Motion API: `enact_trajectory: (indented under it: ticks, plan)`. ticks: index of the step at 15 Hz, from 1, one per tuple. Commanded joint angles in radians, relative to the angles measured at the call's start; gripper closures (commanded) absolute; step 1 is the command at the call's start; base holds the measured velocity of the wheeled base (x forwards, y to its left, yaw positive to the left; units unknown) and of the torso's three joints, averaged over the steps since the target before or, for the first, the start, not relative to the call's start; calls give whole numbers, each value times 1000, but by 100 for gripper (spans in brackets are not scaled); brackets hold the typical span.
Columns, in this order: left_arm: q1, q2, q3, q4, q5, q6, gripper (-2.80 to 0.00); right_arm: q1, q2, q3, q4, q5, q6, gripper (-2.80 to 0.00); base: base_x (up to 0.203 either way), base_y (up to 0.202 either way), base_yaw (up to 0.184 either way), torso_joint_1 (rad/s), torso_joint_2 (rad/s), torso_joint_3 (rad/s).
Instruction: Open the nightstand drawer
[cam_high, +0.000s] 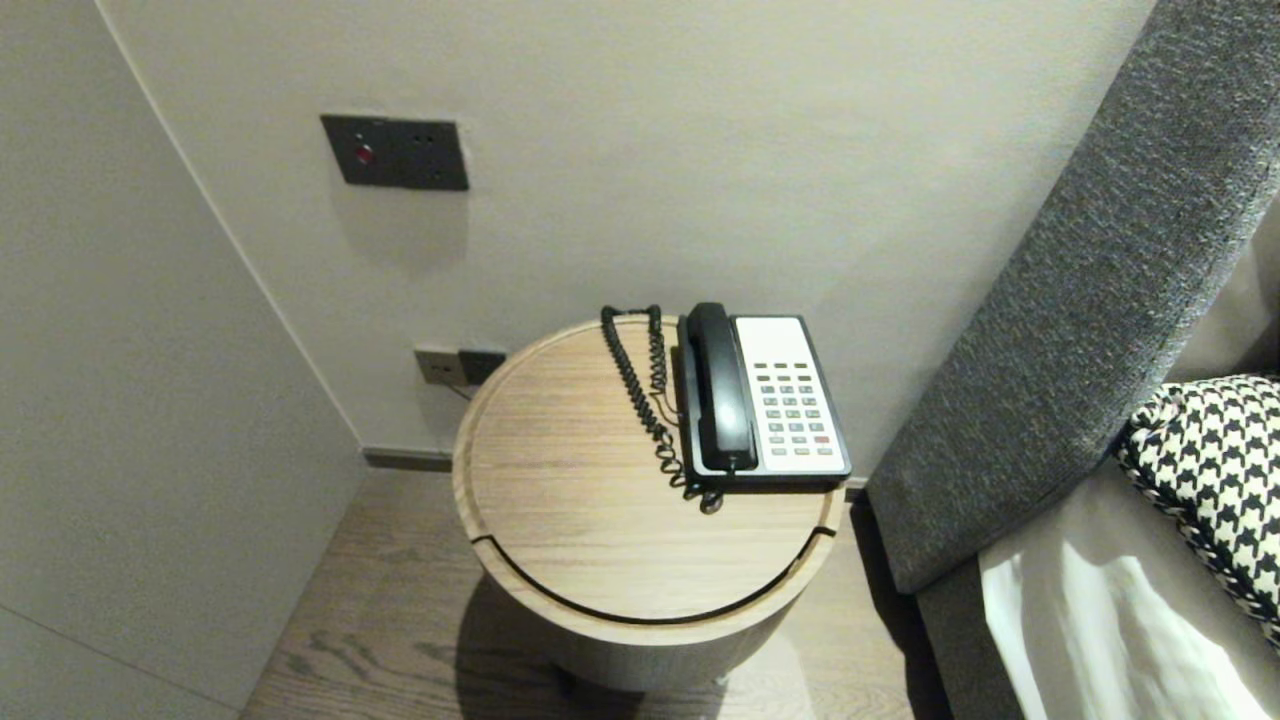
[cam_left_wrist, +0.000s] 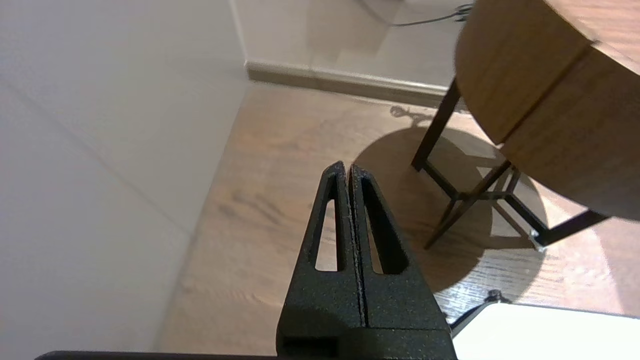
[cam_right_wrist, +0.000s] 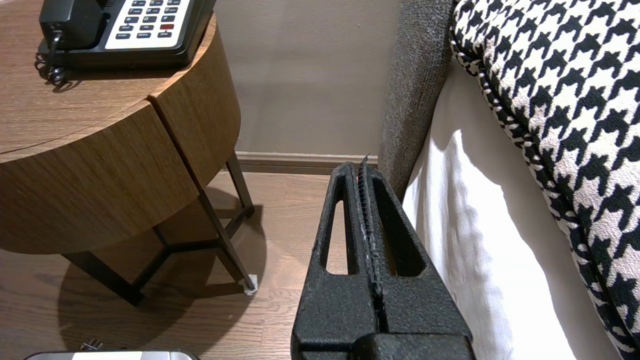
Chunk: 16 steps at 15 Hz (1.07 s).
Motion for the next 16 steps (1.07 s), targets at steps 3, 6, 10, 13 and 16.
enact_trajectory:
  ticks: [3,6,10,13,16]
  plan:
    - [-27,-153,2,27,-19,81,0,0,0,40,-1,1,0,0,0,0,0,0,0,0]
    - [-27,-221,2,27,-21,82,0,1,0,40,-1,0,0,0,0,0,0,0,0,0]
    - [-29,-226,2,28,-21,82,0,0,0,40,-1,0,0,0,0,0,0,0,0,0]
    - [-30,-229,2,28,-21,82,0,0,0,40,-1,0,0,0,0,0,0,0,0,0]
    - [-30,-229,0,25,-19,72,0,0,0,40,-1,0,0,0,0,0,0,0,0,0]
